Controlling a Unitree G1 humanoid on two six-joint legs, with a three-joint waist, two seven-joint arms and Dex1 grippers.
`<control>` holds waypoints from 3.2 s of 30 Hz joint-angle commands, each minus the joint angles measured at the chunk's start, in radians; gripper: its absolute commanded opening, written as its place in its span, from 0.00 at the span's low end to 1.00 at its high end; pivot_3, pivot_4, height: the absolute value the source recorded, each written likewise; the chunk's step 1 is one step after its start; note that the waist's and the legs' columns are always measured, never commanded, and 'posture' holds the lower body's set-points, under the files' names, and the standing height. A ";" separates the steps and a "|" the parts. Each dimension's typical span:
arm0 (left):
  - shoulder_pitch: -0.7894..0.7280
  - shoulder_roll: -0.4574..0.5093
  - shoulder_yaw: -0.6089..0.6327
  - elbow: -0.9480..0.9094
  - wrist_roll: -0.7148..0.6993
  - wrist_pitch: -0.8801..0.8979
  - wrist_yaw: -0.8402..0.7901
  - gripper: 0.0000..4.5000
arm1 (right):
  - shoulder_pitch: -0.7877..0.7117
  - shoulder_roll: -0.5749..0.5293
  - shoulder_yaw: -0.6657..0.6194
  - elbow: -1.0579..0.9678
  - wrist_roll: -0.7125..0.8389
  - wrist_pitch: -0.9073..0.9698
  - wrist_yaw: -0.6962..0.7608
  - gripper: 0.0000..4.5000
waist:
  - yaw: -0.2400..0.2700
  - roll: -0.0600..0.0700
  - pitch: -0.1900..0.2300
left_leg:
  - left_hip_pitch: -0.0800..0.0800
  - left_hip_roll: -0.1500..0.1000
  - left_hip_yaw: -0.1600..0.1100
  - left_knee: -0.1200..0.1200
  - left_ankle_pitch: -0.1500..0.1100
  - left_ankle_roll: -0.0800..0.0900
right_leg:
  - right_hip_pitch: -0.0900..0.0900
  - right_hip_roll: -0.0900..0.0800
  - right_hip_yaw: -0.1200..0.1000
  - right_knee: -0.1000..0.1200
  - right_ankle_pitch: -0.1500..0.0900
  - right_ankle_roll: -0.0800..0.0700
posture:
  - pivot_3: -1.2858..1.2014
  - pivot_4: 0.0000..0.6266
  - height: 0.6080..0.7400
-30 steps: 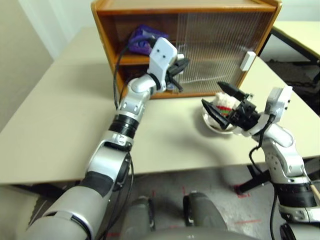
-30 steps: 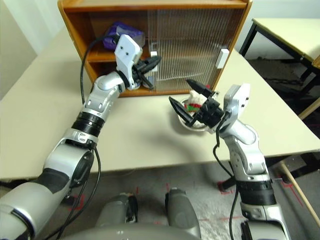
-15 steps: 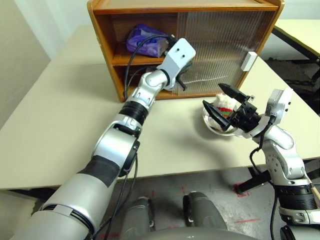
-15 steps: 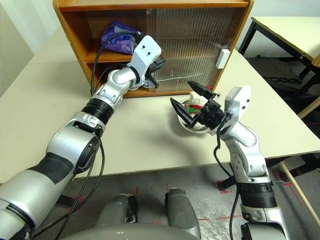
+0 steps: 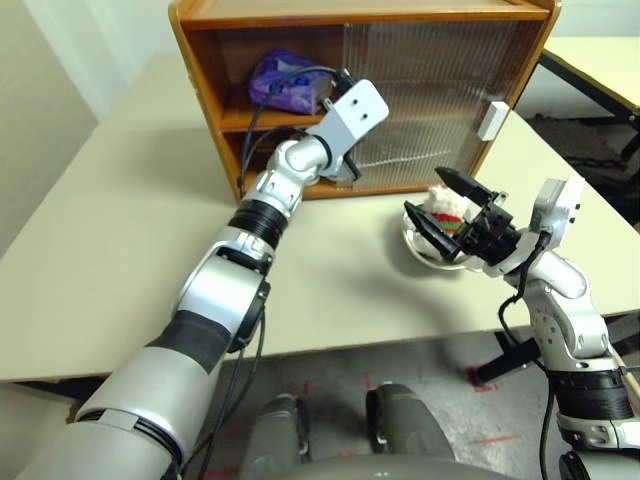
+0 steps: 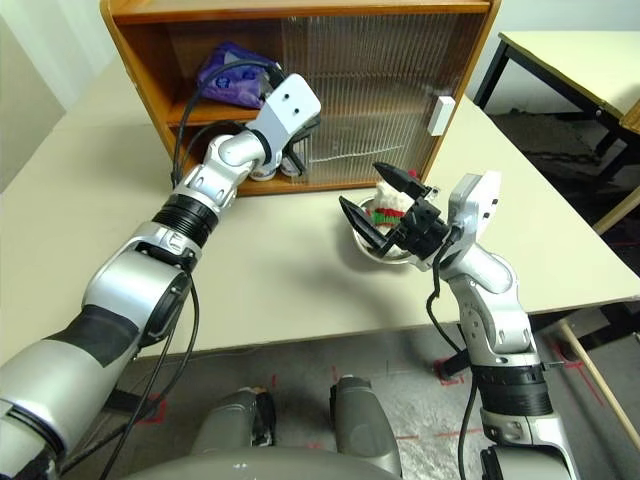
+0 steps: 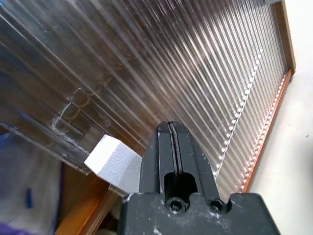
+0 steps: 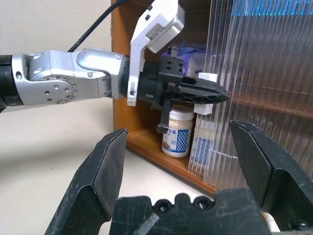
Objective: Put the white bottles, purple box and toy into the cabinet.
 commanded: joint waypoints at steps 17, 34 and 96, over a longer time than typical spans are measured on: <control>0.170 0.200 0.034 -0.263 0.002 0.159 -0.035 0.01 | -0.012 -0.002 0.001 0.025 0.022 0.015 0.039 1.00 | 0.019 0.002 0.005 | 0.000 0.001 -0.004 -0.002 0.000 0.000 | 0.000 -0.003 -0.007 0.000 0.002 -0.011 | 0.48 0.06 1.00; 0.324 0.386 0.104 -0.451 -0.019 0.244 -0.064 0.01 | -0.051 -0.010 0.002 0.080 0.036 0.029 0.091 1.00 | 0.036 0.000 0.007 | 0.015 0.002 -0.003 -0.017 0.000 0.000 | 0.002 0.000 -0.006 0.002 0.000 -0.015 | 0.50 0.06 1.00; 0.895 0.528 0.374 -1.151 -0.908 0.535 -0.742 1.00 | -0.451 -0.205 -0.378 0.826 -0.041 0.112 -0.334 0.01 | 0.087 0.002 0.022 | 0.015 0.000 0.028 -0.015 0.001 0.000 | 0.002 -0.014 0.007 -0.002 -0.019 -0.011 | 0.53 0.07 1.00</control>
